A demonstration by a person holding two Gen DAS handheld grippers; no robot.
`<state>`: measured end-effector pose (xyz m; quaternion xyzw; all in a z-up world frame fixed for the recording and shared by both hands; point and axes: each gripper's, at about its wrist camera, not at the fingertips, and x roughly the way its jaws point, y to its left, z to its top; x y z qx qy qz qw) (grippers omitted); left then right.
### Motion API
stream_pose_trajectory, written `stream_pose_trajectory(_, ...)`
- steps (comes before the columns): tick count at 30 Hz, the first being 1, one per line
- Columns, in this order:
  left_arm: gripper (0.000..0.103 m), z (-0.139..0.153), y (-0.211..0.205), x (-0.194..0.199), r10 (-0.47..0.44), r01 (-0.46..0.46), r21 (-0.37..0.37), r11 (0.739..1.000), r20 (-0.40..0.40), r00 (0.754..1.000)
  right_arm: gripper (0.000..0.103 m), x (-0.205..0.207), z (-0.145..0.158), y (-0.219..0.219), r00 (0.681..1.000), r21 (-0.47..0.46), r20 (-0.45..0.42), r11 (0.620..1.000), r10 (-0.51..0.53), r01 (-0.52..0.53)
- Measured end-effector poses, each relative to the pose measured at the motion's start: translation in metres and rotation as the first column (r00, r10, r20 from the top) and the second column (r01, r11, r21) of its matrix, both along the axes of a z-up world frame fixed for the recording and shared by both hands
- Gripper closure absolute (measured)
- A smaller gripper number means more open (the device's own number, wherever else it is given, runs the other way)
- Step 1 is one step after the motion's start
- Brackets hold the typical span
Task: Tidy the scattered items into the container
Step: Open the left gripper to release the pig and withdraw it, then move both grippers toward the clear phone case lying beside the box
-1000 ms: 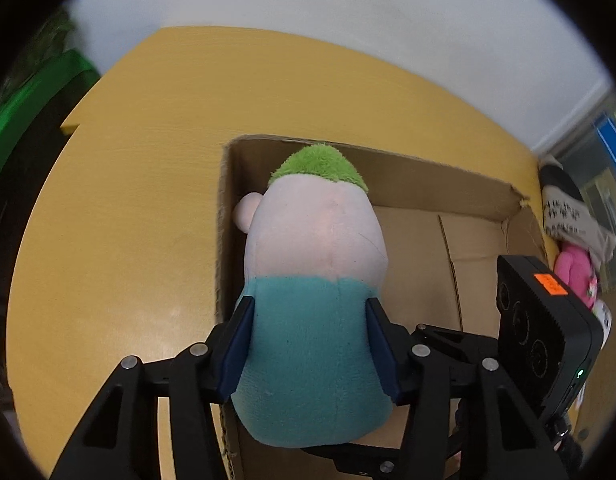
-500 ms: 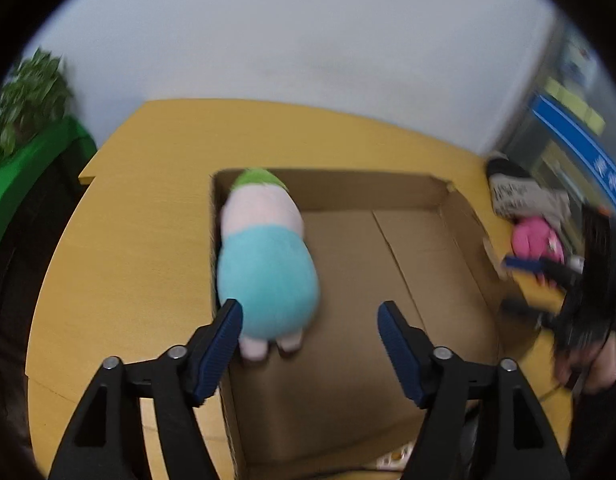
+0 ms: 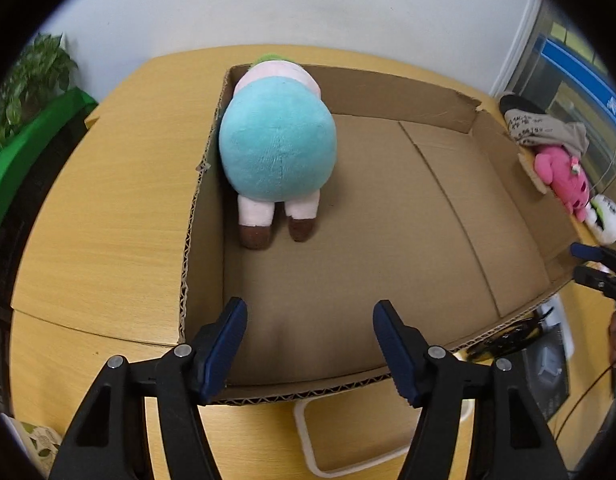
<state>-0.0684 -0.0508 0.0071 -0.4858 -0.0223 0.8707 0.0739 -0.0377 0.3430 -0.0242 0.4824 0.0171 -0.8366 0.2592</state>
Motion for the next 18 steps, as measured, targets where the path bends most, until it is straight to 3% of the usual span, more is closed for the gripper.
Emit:
stream_pose_trajectory(6, 0.037, 0.032, -0.013, 0.03, 0.026, -0.02, 0.06, 0.998, -0.113, 0.993, 0.003, 0.032, 0.021, 0.003, 0.993, -0.019, -0.109, 0.999, -0.042, 0.04)
stream_pose_trajectory(8, 0.025, 0.046, -0.012, 0.045, 0.029, -0.019, 0.059, 0.998, -0.17, 0.985, 0.003, 0.05, 0.035, 0.007, 0.986, -0.055, -0.16, 0.998, -0.038, 0.029)
stream_pose_trajectory(10, 0.024, 0.054, -0.009, 0.061, 0.036, -0.025, 0.052, 0.998, -0.212, 0.977, 0.003, 0.068, 0.046, 0.007, 0.979, -0.09, -0.201, 0.996, -0.03, 0.012)
stream_pose_trajectory(11, 0.024, 0.056, -0.008, 0.067, 0.036, -0.026, 0.051, 0.998, -0.22, 0.975, 0.009, 0.078, 0.049, 0.006, 0.976, -0.102, -0.217, 0.995, -0.021, -0.001)
stream_pose_trajectory(12, 0.024, 0.056, -0.008, 0.073, 0.041, -0.029, 0.055, 0.998, -0.223, 0.974, 0.035, 0.087, 0.051, 0.003, 0.974, -0.108, -0.226, 0.994, -0.008, -0.017)
stream_pose_trajectory(14, 0.026, 0.052, -0.009, 0.085, 0.055, -0.038, 0.081, 0.996, -0.22, 0.974, 0.064, 0.098, 0.05, -0.005, 0.976, -0.115, -0.219, 0.993, 0.006, -0.032)
stream_pose_trajectory(15, 0.027, 0.049, -0.01, 0.09, 0.065, -0.046, 0.092, 0.995, -0.216, 0.974, 0.064, 0.103, 0.049, -0.008, 0.978, -0.123, -0.209, 0.992, 0.008, -0.034)
stream_pose_trajectory(16, 0.044, 0.044, -0.012, 0.094, 0.078, -0.057, 0.105, 0.993, -0.204, 0.976, 0.063, 0.107, 0.047, -0.013, 0.98, -0.133, -0.198, 0.99, 0.013, -0.04)
stream_pose_trajectory(17, 0.073, 0.039, -0.014, 0.096, 0.083, -0.062, 0.118, 0.991, -0.182, 0.98, 0.053, 0.111, 0.045, -0.019, 0.982, -0.145, -0.188, 0.988, 0.02, -0.048)
stream_pose_trajectory(18, 0.082, 0.033, -0.016, 0.097, 0.084, -0.065, 0.129, 0.99, -0.153, 0.985, 0.03, 0.114, 0.043, -0.026, 0.983, -0.159, -0.179, 0.986, 0.025, -0.054)
